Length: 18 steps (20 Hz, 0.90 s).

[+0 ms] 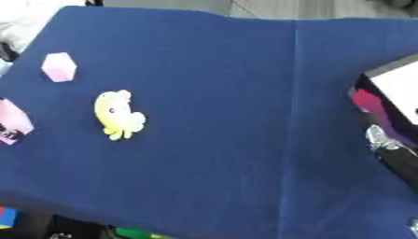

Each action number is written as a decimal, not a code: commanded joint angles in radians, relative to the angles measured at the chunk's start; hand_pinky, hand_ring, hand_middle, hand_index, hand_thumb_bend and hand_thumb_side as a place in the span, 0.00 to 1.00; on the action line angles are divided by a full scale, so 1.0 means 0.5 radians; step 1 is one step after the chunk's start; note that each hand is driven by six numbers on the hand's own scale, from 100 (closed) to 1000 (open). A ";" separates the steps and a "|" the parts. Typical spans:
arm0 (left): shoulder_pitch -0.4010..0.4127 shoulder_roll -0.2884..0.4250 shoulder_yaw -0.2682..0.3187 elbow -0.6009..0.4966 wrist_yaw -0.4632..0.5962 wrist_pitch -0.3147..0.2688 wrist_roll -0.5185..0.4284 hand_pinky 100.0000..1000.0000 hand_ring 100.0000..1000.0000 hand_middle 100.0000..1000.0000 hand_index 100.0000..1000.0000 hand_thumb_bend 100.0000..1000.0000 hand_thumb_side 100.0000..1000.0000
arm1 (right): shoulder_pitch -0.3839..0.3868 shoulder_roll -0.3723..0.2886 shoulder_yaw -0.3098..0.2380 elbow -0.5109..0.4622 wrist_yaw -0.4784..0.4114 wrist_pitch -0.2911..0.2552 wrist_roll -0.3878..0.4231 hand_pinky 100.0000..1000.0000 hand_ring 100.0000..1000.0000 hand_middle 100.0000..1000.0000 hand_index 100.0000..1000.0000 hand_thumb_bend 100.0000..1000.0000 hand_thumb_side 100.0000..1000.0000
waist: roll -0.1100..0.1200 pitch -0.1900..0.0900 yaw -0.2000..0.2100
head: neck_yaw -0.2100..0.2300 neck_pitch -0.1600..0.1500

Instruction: Pick up the objects with one hand, pass them to the other hand, and then place them into the box on the other side of the table.

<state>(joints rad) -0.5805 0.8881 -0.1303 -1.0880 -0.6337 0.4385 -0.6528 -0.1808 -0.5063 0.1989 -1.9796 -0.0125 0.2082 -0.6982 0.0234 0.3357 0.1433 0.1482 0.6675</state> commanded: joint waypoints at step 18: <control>0.191 0.258 0.119 -1.227 0.525 0.223 0.197 0.78 0.71 0.60 0.57 0.00 0.10 | -0.040 -0.104 -0.026 -0.041 0.018 -0.045 0.019 0.64 0.74 0.72 0.74 0.45 0.08 | -0.011 -0.044 0.017 | -0.133 -0.012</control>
<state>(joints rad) -0.4795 0.9693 -0.0918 -1.6460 -0.3894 0.5342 -0.5663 -0.1916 -0.5266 0.1953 -1.9796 -0.0117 0.1910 -0.6924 0.0161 0.3354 0.1501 0.0859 0.6670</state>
